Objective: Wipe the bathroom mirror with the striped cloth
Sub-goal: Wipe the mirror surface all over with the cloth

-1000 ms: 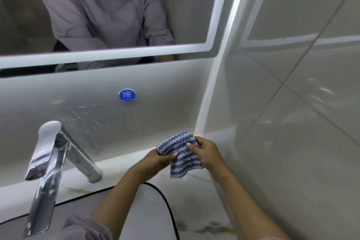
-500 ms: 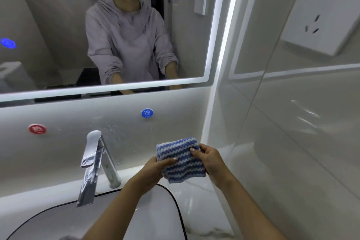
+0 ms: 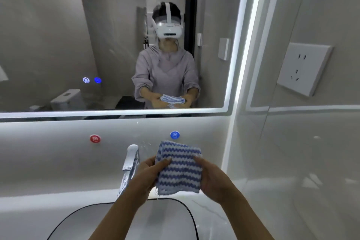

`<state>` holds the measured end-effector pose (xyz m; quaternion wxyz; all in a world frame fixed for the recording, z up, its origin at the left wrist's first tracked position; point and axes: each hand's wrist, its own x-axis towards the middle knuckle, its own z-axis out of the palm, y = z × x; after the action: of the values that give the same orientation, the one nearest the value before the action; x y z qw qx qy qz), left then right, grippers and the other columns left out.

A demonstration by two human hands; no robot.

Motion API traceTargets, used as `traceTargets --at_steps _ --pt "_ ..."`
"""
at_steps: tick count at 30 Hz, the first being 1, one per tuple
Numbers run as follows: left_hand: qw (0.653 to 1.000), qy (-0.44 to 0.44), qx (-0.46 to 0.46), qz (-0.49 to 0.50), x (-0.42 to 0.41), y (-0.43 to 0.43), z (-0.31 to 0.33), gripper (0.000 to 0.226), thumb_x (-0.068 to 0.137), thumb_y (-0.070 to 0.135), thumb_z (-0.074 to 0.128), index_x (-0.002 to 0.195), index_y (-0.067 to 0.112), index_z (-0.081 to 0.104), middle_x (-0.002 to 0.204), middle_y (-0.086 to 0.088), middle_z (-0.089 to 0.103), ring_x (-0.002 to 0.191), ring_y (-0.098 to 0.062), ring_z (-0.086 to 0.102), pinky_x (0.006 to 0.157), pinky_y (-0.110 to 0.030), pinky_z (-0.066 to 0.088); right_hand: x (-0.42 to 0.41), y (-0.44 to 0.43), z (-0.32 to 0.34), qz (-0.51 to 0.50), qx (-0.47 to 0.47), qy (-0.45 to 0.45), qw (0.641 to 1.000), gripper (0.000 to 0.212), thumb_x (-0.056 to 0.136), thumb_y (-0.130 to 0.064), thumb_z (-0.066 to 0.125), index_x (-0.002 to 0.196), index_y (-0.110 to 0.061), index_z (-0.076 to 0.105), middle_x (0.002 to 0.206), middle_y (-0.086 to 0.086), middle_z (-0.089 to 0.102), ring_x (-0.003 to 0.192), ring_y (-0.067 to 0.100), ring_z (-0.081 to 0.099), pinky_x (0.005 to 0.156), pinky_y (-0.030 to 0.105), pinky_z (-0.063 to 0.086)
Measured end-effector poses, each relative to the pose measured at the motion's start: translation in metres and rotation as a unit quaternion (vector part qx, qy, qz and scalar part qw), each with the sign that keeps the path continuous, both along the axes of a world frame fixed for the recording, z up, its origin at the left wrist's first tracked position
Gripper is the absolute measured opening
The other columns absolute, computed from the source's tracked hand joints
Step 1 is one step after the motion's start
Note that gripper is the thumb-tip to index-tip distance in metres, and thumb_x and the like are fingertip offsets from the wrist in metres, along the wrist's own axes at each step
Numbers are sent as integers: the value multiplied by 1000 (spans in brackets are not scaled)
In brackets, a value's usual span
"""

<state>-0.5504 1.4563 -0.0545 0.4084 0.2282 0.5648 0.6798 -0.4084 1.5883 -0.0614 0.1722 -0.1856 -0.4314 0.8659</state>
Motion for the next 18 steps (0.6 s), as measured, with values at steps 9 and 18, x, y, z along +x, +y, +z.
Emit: traceTargets --at_steps 9,18 --pt "991 -1 -105 88 8 -52 -5 28 76 15 75 98 -1 69 88 -18 74 81 -34 71 64 -35 58 -8 -42 -6 128 -21 -54 990 32 83 -11 62 109 5 68 117 29 63 101 41 66 75 45 58" --pt "988 2 -94 122 1 -98 -1 28 78 22 74 99 5 68 90 -15 75 84 -32 71 67 -37 58 -27 -84 -3 136 -39 -59 988 38 87 -15 60 120 4 60 119 28 62 101 41 65 77 47 57"
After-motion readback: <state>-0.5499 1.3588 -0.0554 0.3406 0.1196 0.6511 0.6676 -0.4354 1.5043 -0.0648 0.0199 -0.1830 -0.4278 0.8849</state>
